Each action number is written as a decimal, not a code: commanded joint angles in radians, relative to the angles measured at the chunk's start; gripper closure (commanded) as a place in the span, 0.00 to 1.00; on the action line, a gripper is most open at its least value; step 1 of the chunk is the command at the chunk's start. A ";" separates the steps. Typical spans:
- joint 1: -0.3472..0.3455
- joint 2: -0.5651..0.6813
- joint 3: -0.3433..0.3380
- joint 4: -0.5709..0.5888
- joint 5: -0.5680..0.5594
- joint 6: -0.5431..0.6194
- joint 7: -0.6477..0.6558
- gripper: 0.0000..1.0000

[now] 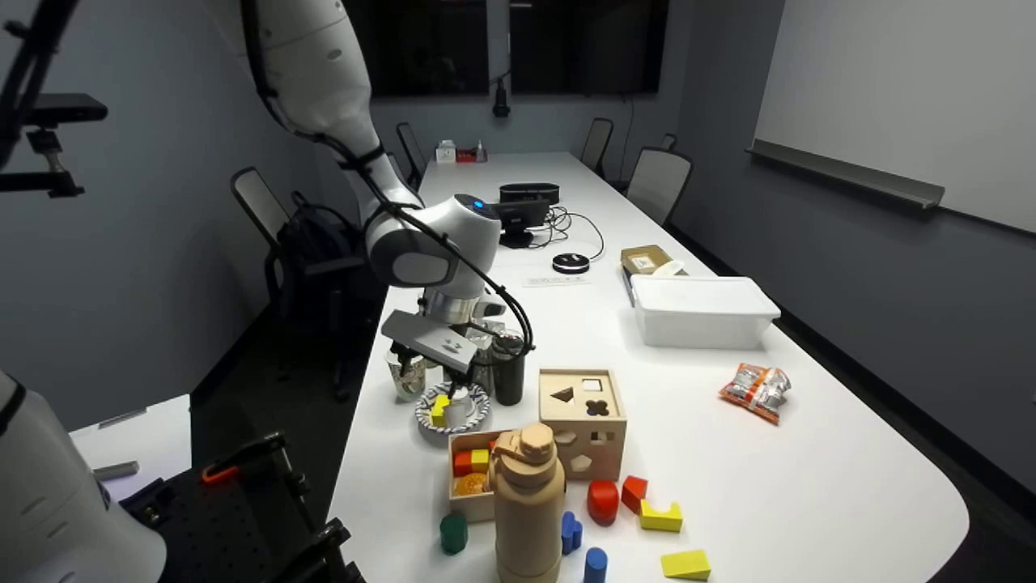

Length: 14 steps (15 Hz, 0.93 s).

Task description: Put the coffee pod in the wooden box.

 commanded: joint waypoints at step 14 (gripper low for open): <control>-0.041 0.297 0.113 0.192 -0.416 0.234 0.169 0.00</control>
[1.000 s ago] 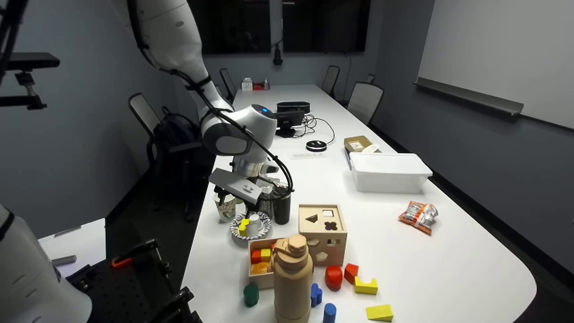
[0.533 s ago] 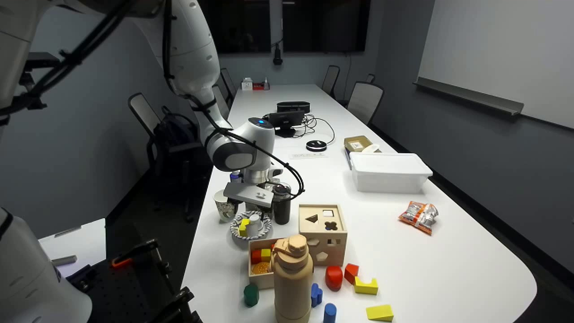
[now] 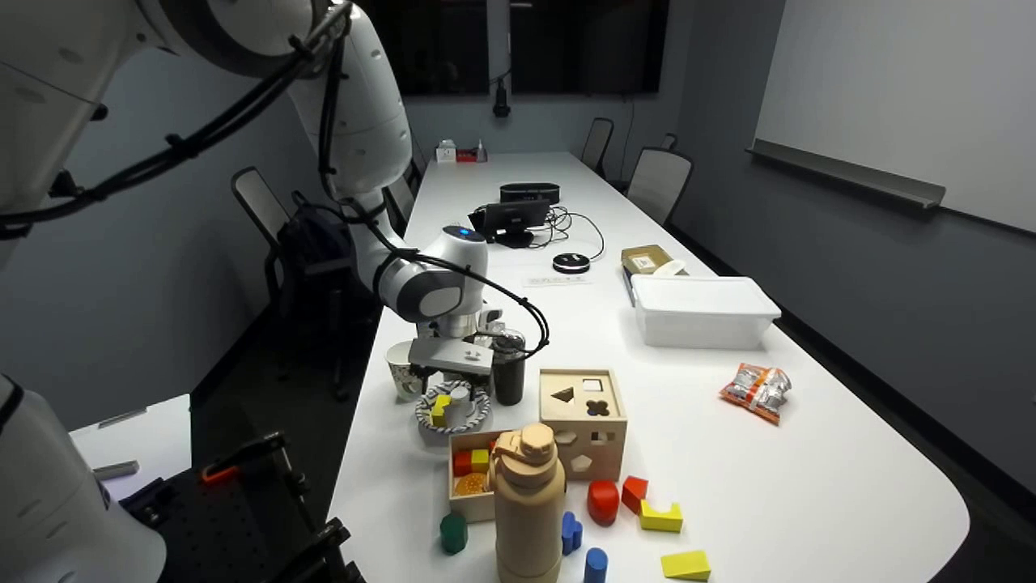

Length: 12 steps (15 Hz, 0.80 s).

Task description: Put the coffee pod in the wooden box.

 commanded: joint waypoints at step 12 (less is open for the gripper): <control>0.005 0.067 -0.016 0.026 -0.191 -0.001 0.090 0.34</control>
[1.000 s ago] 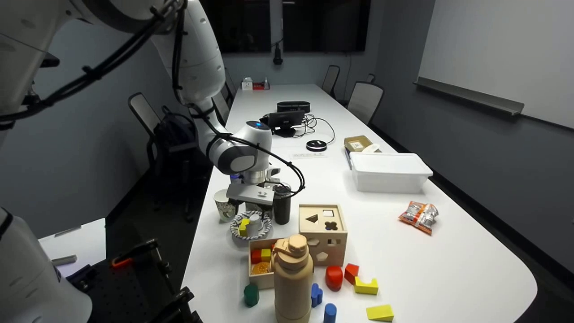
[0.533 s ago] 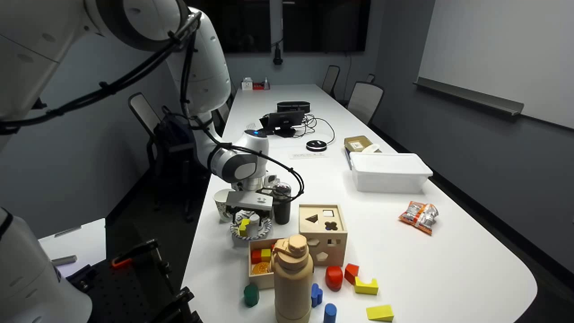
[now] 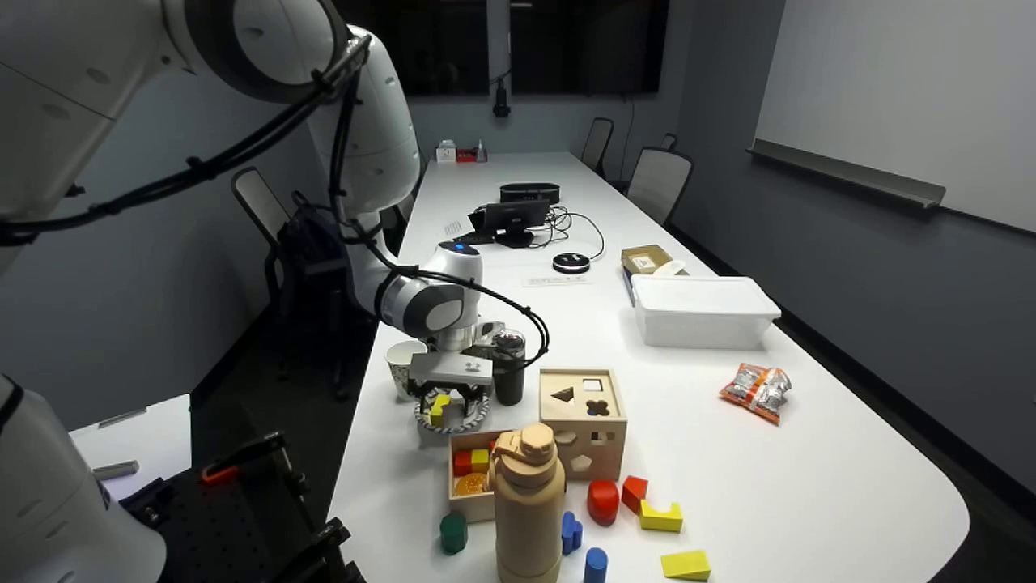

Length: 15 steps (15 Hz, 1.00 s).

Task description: Put the coffee pod in the wooden box.

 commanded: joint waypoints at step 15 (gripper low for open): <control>-0.052 -0.050 0.046 -0.012 -0.013 -0.016 0.051 0.93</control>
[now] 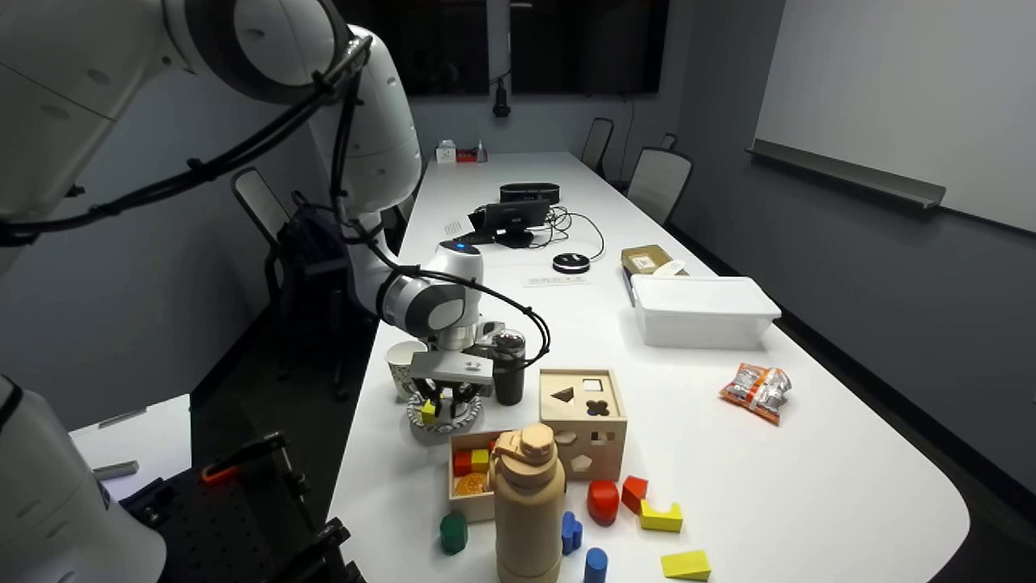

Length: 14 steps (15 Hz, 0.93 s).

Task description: Put the coffee pod in the wooden box.

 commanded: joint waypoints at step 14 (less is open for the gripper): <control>-0.042 -0.443 -0.038 -0.247 0.027 -0.282 0.246 0.93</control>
